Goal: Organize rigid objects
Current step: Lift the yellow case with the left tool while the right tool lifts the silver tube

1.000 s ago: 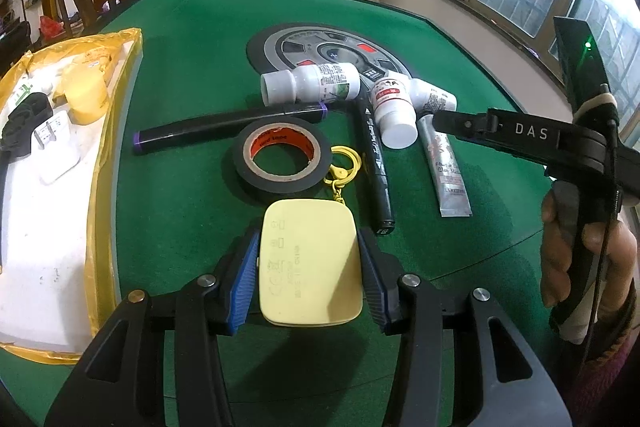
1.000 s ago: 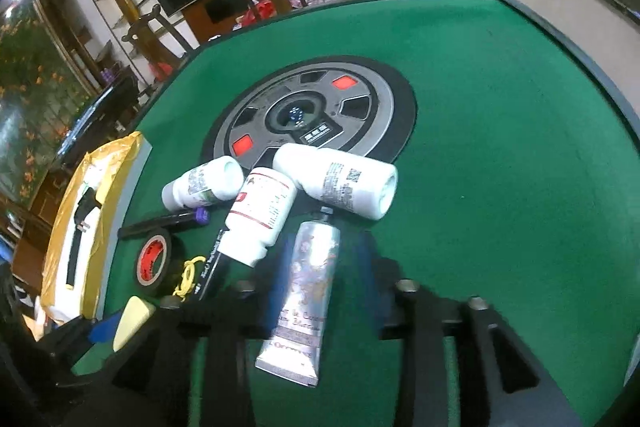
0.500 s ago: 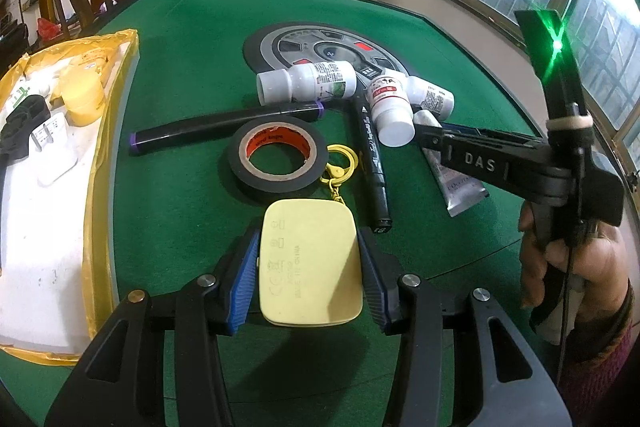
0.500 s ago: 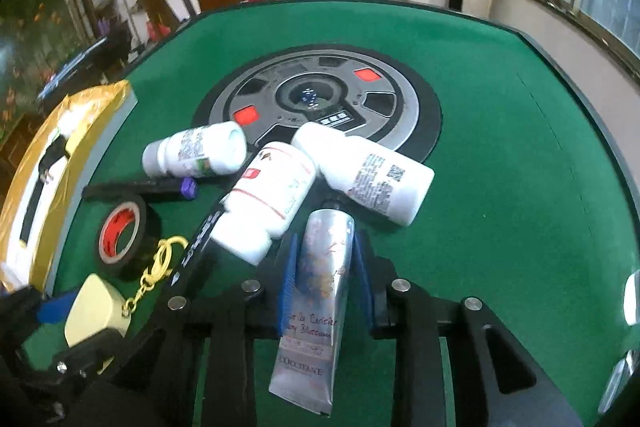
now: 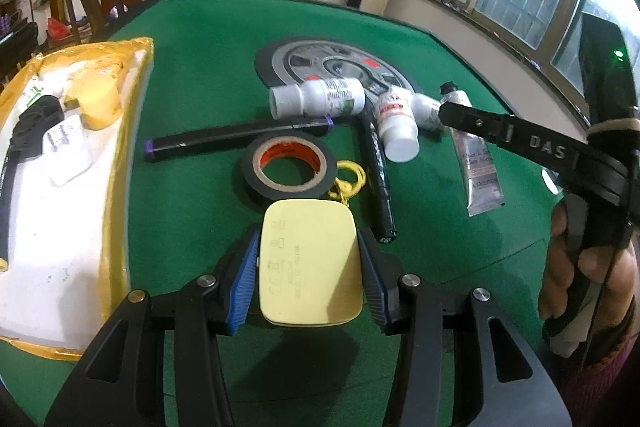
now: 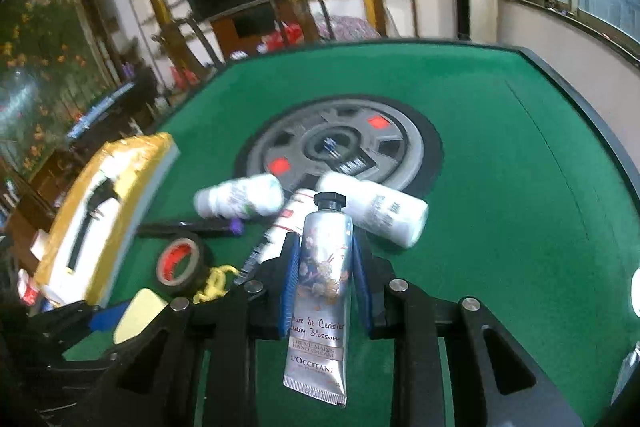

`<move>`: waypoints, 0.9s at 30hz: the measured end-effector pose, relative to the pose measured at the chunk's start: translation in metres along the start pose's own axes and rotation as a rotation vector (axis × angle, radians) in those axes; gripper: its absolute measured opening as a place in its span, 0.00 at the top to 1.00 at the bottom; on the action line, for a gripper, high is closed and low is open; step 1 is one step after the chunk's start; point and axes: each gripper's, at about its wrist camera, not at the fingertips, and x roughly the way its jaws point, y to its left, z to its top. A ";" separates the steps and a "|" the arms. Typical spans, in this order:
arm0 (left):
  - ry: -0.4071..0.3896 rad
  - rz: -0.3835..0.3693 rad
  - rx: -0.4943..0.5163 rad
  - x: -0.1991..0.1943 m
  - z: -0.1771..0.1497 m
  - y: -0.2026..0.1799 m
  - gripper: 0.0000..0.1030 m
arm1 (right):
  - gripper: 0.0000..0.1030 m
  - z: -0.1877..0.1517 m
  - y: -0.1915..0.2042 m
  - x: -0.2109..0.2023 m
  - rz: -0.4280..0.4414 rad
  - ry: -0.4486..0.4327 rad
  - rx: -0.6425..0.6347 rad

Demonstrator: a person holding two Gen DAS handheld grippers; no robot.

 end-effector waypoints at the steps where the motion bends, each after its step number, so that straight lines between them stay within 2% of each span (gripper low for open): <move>1: -0.003 0.002 -0.003 0.000 0.000 0.001 0.56 | 0.78 0.001 0.003 -0.001 -0.002 -0.012 -0.008; 9: -0.076 0.000 -0.019 -0.012 0.002 0.003 0.56 | 0.78 0.001 0.015 -0.009 0.032 -0.047 -0.029; 14: -0.095 -0.010 -0.016 -0.019 0.005 0.000 0.56 | 0.78 0.001 0.015 -0.014 0.040 -0.064 -0.020; 27: -0.152 0.017 -0.023 -0.042 0.012 0.004 0.56 | 0.78 -0.002 0.022 -0.015 0.078 -0.053 -0.024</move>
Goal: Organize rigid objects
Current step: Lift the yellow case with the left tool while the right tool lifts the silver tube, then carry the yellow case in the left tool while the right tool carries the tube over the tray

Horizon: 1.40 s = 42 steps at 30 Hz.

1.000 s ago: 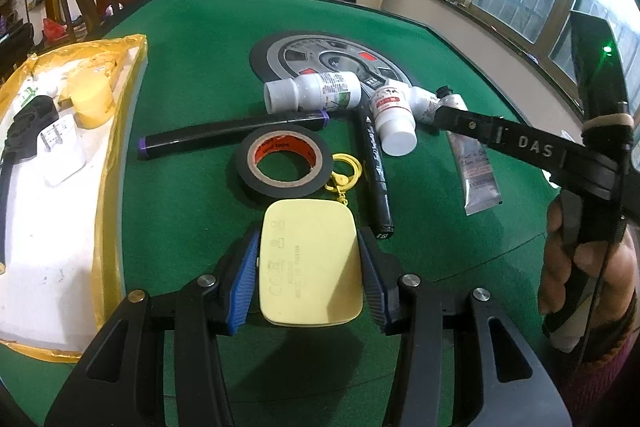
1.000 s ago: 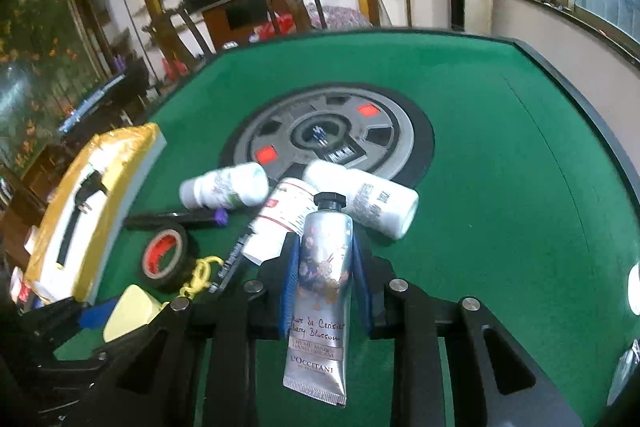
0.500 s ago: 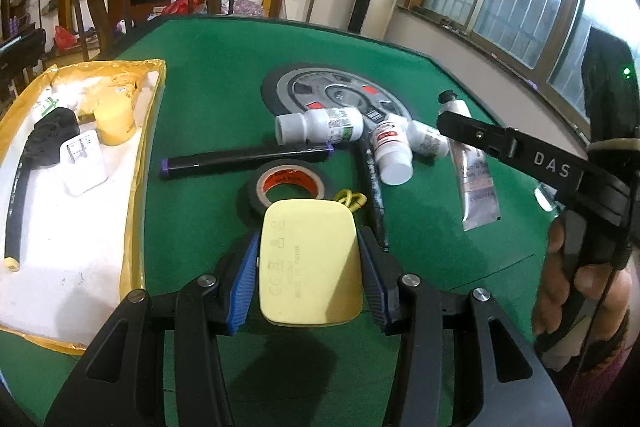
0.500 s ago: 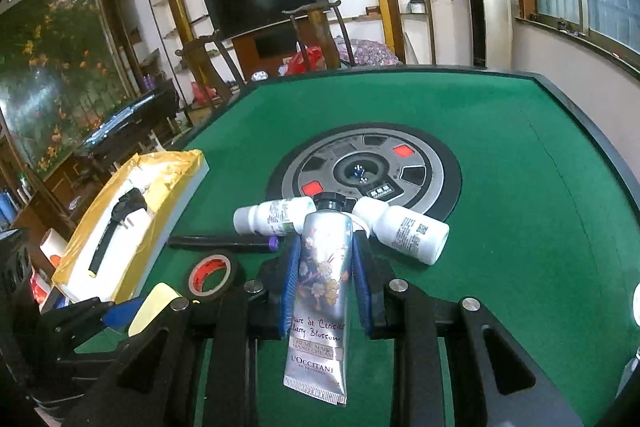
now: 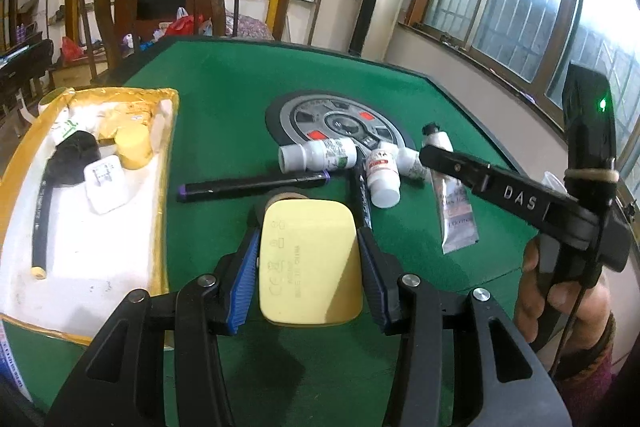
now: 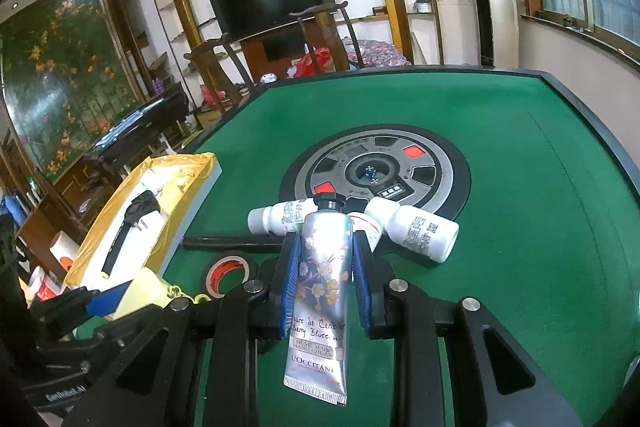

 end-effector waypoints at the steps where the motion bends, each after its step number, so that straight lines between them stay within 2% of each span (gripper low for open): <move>1: -0.004 0.001 -0.002 -0.002 0.001 0.001 0.56 | 0.78 -0.001 0.001 0.000 0.000 0.000 -0.002; 13: -0.073 0.014 -0.058 -0.027 0.007 0.025 0.56 | 0.78 -0.004 0.002 0.002 0.010 0.007 -0.004; 21: -0.119 0.025 -0.102 -0.045 0.011 0.048 0.56 | 0.78 -0.006 0.011 0.004 0.076 0.025 0.023; 31: -0.134 0.054 -0.161 -0.053 0.011 0.079 0.56 | 0.78 -0.003 0.057 0.012 0.224 0.043 0.036; 42: -0.138 0.104 -0.239 -0.060 0.010 0.123 0.56 | 0.78 -0.002 0.122 0.032 0.318 0.075 -0.002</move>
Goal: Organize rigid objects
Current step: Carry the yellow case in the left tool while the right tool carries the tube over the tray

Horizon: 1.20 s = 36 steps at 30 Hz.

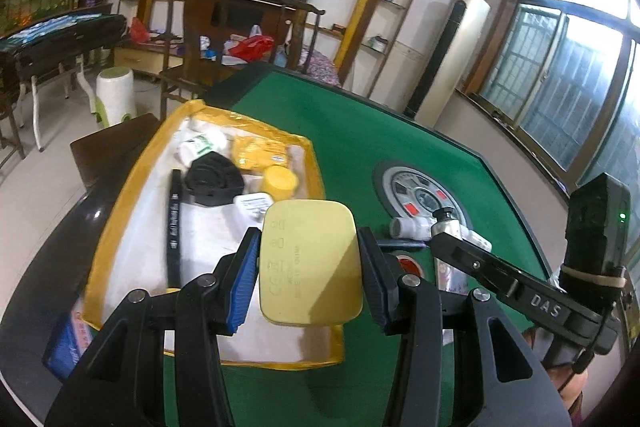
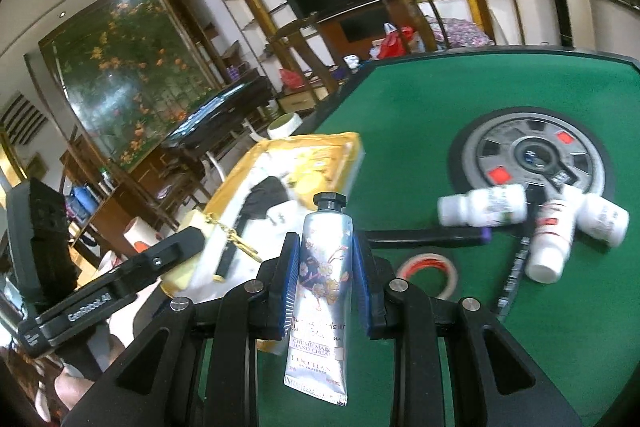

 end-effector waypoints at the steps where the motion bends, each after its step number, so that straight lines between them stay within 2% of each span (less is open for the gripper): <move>1: -0.002 0.006 -0.008 0.000 0.001 0.005 0.56 | 0.78 0.001 0.006 0.005 0.009 0.005 -0.003; 7: 0.026 0.032 -0.037 0.009 -0.002 0.028 0.56 | 0.78 0.000 0.029 0.033 0.045 0.046 -0.007; 15: 0.067 0.054 -0.063 0.021 -0.011 0.051 0.56 | 0.78 -0.007 0.040 0.076 0.038 0.116 0.009; 27: 0.121 0.057 -0.019 0.035 -0.025 0.049 0.56 | 0.78 -0.015 0.034 0.109 0.044 0.207 0.079; 30: 0.119 0.080 0.010 0.035 -0.028 0.046 0.56 | 0.78 -0.019 0.032 0.117 0.051 0.245 0.089; 36: 0.118 0.087 0.029 0.035 -0.029 0.044 0.56 | 0.78 -0.020 0.039 0.117 0.027 0.250 0.047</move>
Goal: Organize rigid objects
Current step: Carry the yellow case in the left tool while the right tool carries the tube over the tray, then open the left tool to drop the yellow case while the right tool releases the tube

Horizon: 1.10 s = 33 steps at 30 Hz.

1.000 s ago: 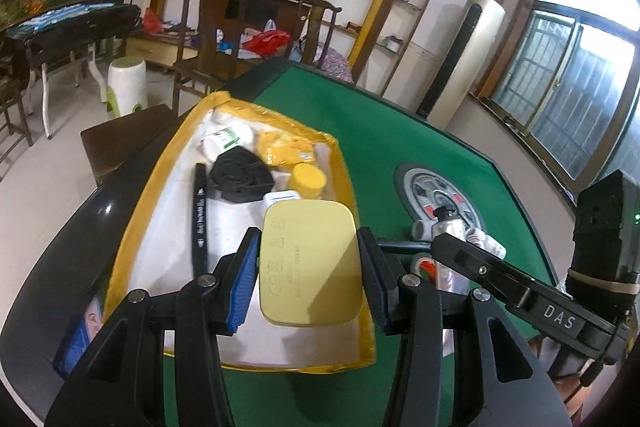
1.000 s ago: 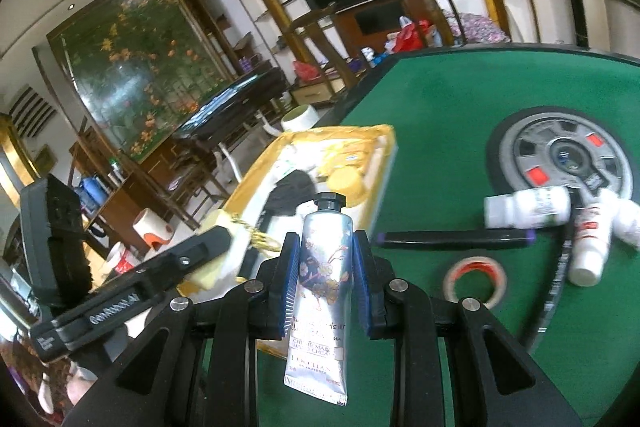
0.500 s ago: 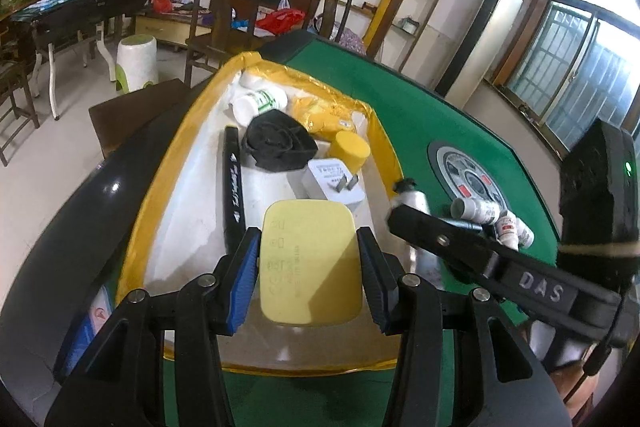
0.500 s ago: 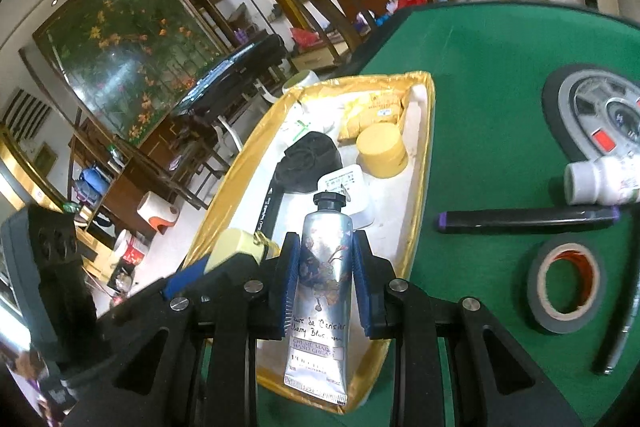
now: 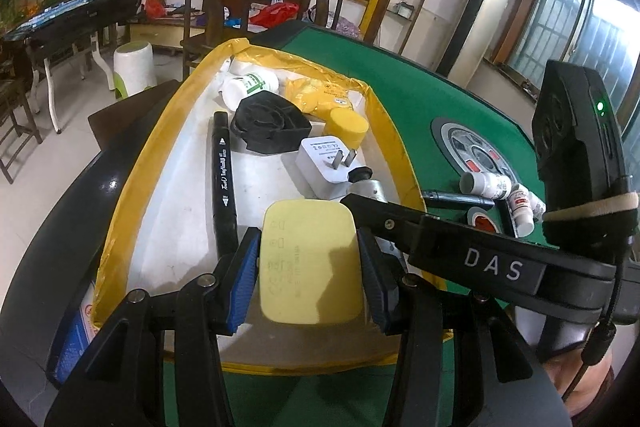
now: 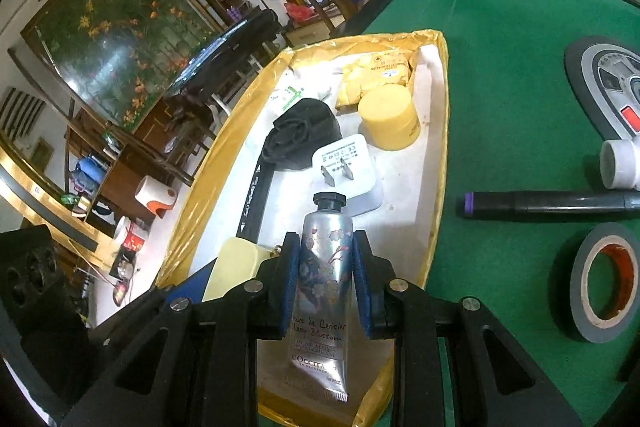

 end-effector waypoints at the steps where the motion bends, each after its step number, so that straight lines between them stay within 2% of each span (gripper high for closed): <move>1: 0.000 0.005 0.006 0.000 -0.001 -0.001 0.56 | 0.78 0.000 0.001 0.000 -0.008 0.000 -0.010; 25: 0.013 0.048 0.044 0.005 -0.003 -0.005 0.55 | 0.77 -0.003 0.012 0.001 -0.082 -0.008 -0.099; 33: 0.009 0.038 0.048 0.004 -0.003 -0.007 0.53 | 0.71 -0.004 0.011 -0.003 -0.086 -0.010 -0.099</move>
